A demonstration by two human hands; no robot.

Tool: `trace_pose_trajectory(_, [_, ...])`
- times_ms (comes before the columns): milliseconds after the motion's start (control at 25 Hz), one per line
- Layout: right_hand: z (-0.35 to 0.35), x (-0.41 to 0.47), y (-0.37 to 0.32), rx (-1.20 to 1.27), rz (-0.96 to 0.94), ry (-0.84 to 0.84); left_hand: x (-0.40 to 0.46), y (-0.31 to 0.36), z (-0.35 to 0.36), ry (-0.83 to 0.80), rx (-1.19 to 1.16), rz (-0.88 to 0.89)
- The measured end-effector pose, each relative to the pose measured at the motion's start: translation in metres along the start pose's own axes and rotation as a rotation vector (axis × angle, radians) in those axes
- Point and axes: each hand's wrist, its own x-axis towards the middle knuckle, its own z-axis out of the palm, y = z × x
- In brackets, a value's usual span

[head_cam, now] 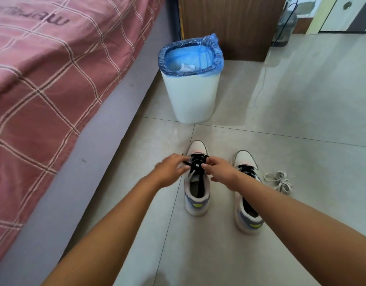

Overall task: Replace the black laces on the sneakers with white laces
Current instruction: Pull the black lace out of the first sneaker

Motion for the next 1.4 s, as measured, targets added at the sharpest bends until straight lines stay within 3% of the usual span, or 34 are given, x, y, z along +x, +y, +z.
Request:
trace_pose_trajectory(80, [-0.001,-0.002,-0.003,0.02,-0.004,-0.02,0.004,0.017,0.015,-0.043,0.088,0.098])
trace_pose_trajectory(160, [-0.001,-0.003,-0.002,0.004,0.001,-0.023,0.01,0.026,0.017,0.054,0.236,0.108])
trace_pose_trajectory(240, [-0.002,-0.003,0.001,-0.046,0.001,-0.018,0.012,0.029,0.013,0.101,0.226,0.104])
trace_pose_trajectory(320, [-0.004,-0.003,0.003,-0.063,0.005,-0.026,0.009,0.03,0.007,0.118,-0.19,0.058])
trace_pose_trajectory(400, [-0.006,-0.003,0.003,-0.002,0.023,-0.018,0.004,0.034,0.003,0.126,-0.876,-0.09])
trace_pose_trajectory(440, [-0.007,-0.004,0.003,0.035,0.034,-0.006,0.005,0.032,0.004,0.152,-1.097,-0.182])
trace_pose_trajectory(480, [-0.008,-0.004,0.002,0.06,0.044,0.005,0.005,0.031,0.008,0.194,-1.172,-0.259])
trace_pose_trajectory(520, [-0.008,-0.004,0.002,0.073,0.051,0.011,0.004,0.028,0.013,0.246,-1.062,-0.32])
trace_pose_trajectory(560, [-0.008,-0.003,0.002,0.077,0.051,0.013,0.003,0.023,0.019,0.301,-0.805,-0.341])
trace_pose_trajectory(640, [-0.006,-0.003,-0.002,0.03,0.017,0.016,0.001,0.016,0.032,0.349,-0.326,-0.225])
trace_pose_trajectory(760, [-0.007,-0.005,-0.021,-0.267,-0.155,0.01,-0.001,0.02,0.051,0.184,-0.289,-0.093])
trace_pose_trajectory(840, [-0.005,-0.007,-0.044,-0.33,-0.263,0.061,-0.002,0.021,0.062,0.2,-0.283,-0.079])
trace_pose_trajectory(1080, [-0.052,0.011,-0.133,0.927,-0.209,0.31,-0.004,0.016,0.072,0.236,-0.256,-0.063])
trace_pose_trajectory(1160, [-0.095,0.02,-0.145,1.169,-0.258,0.441,-0.006,0.014,0.072,0.229,-0.243,-0.058])
trace_pose_trajectory(1240, [-0.137,0.025,-0.144,1.249,-0.312,0.526,-0.007,0.011,0.073,0.233,-0.229,-0.067])
trace_pose_trajectory(1320, [-0.157,0.022,-0.136,1.067,-0.329,0.525,-0.007,0.011,0.073,0.245,-0.235,-0.066])
trace_pose_trajectory(1400, [-0.145,0.017,-0.108,0.422,-0.245,0.465,-0.009,0.013,0.073,0.263,-0.216,-0.052])
